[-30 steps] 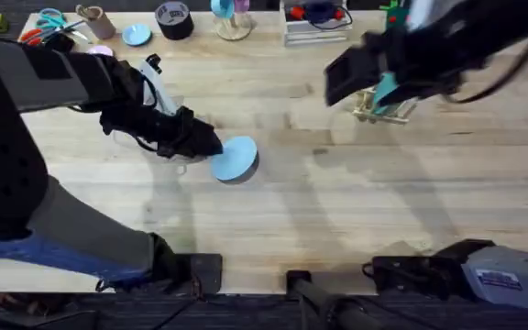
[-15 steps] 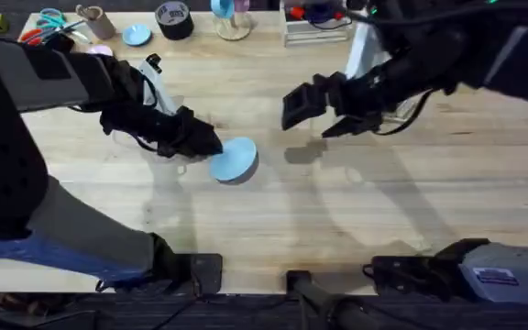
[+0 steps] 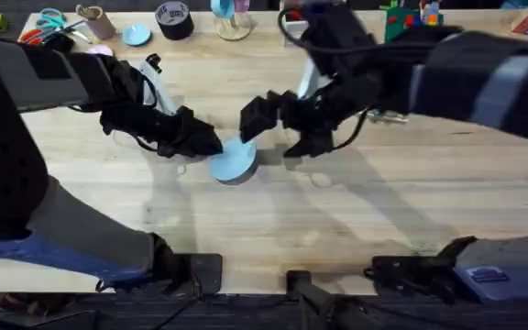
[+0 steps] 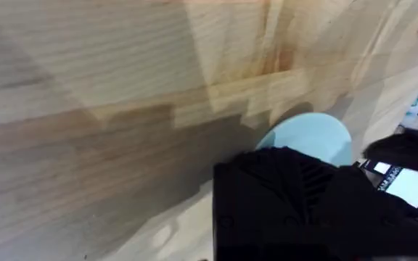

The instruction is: Pick up the plates from the table one by one and place each into a slot on the dish rack.

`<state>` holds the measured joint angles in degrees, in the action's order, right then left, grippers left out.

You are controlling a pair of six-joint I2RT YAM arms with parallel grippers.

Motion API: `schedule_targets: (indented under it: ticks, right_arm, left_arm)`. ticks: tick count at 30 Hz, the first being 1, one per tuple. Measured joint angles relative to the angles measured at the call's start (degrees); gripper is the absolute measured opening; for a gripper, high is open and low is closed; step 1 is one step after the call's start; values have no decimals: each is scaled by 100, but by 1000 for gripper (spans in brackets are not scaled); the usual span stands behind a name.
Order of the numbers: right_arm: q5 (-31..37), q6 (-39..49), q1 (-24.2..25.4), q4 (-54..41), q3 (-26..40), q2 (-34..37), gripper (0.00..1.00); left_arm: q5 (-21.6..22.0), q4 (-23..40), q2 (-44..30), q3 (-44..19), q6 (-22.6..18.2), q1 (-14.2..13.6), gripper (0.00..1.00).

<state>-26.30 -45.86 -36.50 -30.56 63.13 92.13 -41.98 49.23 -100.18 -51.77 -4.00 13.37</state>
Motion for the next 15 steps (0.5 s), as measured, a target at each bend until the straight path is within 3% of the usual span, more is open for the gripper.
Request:
schedule_targets:
  ticks: [8,15]
  right_arm:
    - [-11,-603,-410,1013,-7,699,993]
    - [-29,-840,-480,1121,-9,1045,994]
  left_arm:
    - [0,0,0,0,1,1,42]
    - [0,0,0,0,0,-1,41]
